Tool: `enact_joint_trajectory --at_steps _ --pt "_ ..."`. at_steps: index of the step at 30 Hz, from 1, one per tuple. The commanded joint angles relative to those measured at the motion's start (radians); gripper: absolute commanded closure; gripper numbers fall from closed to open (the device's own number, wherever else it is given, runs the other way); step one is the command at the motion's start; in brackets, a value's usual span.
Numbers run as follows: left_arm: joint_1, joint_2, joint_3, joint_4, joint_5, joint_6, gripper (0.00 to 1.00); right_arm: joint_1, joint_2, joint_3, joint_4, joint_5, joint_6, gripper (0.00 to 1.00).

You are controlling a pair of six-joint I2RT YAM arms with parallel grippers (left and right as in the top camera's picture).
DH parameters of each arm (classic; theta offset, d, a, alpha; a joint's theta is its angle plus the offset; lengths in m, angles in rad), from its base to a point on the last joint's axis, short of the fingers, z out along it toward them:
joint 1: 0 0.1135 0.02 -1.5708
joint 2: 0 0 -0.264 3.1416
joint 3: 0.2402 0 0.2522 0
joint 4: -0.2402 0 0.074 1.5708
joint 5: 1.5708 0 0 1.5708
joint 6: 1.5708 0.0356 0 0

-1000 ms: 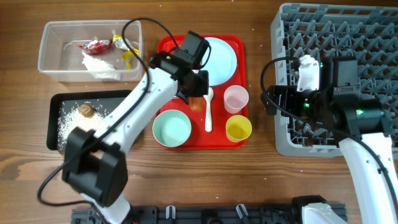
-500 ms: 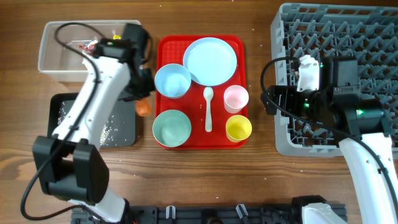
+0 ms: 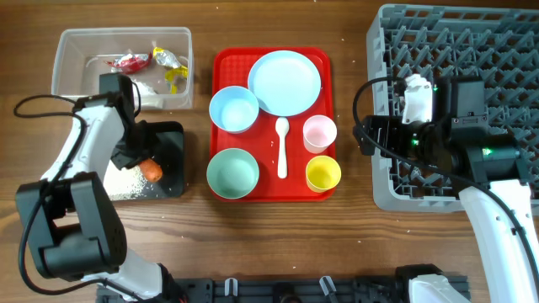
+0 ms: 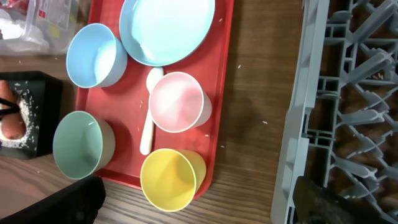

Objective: Sort waste into correct bins and load items into the dishwasher rack
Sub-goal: 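Carry the carrot to the black tray and release, then reach left gripper toward the pink cup, right gripper toward the tray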

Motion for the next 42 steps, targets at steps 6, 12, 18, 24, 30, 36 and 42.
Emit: enact_joint_trajectory --at_steps 6,12,18,24,30,36,42 --pt "-0.006 -0.018 -0.026 0.032 -0.003 -0.026 0.60 0.004 0.004 0.013 -0.001 0.016 0.013 0.00" --pt "-0.006 -0.021 -0.026 0.040 -0.003 -0.017 0.48 0.004 0.004 0.013 -0.001 0.016 0.011 0.00" --pt "-0.006 -0.079 -0.009 0.019 -0.003 -0.014 0.42 0.004 0.004 0.013 0.013 0.014 0.014 0.00" --pt "-0.030 -0.246 0.089 -0.058 0.070 0.095 0.34 0.004 0.003 0.013 0.064 -0.061 0.006 0.00" --pt "-0.160 -0.393 0.099 -0.021 0.147 0.122 0.25 0.004 0.004 0.015 0.112 -0.085 0.008 0.00" --pt "-0.386 -0.380 0.098 0.094 0.182 0.140 0.23 0.004 0.004 0.015 0.159 -0.085 0.015 0.00" --pt "-0.545 -0.306 0.098 0.229 0.177 0.135 0.21 0.004 0.019 0.015 0.167 -0.085 0.040 0.02"
